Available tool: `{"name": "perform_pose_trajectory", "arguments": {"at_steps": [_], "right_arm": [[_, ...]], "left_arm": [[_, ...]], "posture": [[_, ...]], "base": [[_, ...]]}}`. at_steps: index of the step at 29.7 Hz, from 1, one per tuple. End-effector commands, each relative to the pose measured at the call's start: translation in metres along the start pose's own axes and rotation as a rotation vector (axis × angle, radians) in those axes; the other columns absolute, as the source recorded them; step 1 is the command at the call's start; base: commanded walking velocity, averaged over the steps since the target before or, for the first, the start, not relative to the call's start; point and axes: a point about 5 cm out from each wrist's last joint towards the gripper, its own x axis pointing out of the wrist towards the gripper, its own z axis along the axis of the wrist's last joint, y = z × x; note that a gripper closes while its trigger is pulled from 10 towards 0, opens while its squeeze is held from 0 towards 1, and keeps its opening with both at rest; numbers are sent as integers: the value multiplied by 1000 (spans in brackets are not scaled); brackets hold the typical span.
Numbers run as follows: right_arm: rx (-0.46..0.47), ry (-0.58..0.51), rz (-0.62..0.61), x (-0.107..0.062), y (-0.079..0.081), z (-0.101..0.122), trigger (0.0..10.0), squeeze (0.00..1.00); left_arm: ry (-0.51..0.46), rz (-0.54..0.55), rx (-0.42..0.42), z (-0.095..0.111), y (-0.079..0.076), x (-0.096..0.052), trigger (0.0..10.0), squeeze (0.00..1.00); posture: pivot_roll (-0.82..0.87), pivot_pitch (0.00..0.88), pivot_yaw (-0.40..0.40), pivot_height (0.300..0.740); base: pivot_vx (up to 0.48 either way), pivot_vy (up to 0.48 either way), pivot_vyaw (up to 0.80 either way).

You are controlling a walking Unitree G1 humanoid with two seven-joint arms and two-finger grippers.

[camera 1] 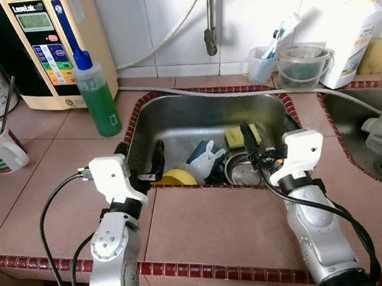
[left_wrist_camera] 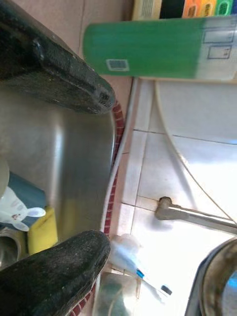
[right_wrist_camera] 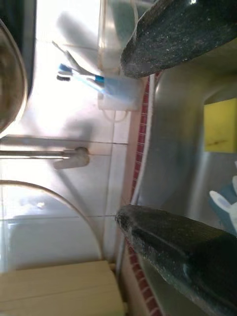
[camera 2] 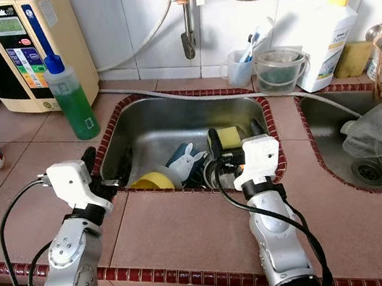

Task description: Kitchen organization

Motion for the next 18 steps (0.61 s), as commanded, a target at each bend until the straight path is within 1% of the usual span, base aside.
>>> {"name": "perform_pose_trajectory", "arguments": {"at_steps": [1,6,16,18], "right_arm": [[-8,-22,6,-5,2,5,10000,0],[6,-16,12,-14,5,6,10000,0],[8,-3,21,-15,7,6,10000,0],[8,3,23,-16,8,6,10000,0]], "left_arm": [[-11,-7,5,2,0,-5,10000,0],[-19,-1,15,3,-1,-10,10000,0],[-7,-16,7,3,-3,-9,10000,0],[-5,-19,8,3,-3,-9,10000,0]], "posture": [[-74,0,3,740],[-78,0,2,740],[-78,0,3,740],[-78,0,4,740]], "base": [[0,0,0],[0,0,0],[0,0,0],[-240,0,0]]}}
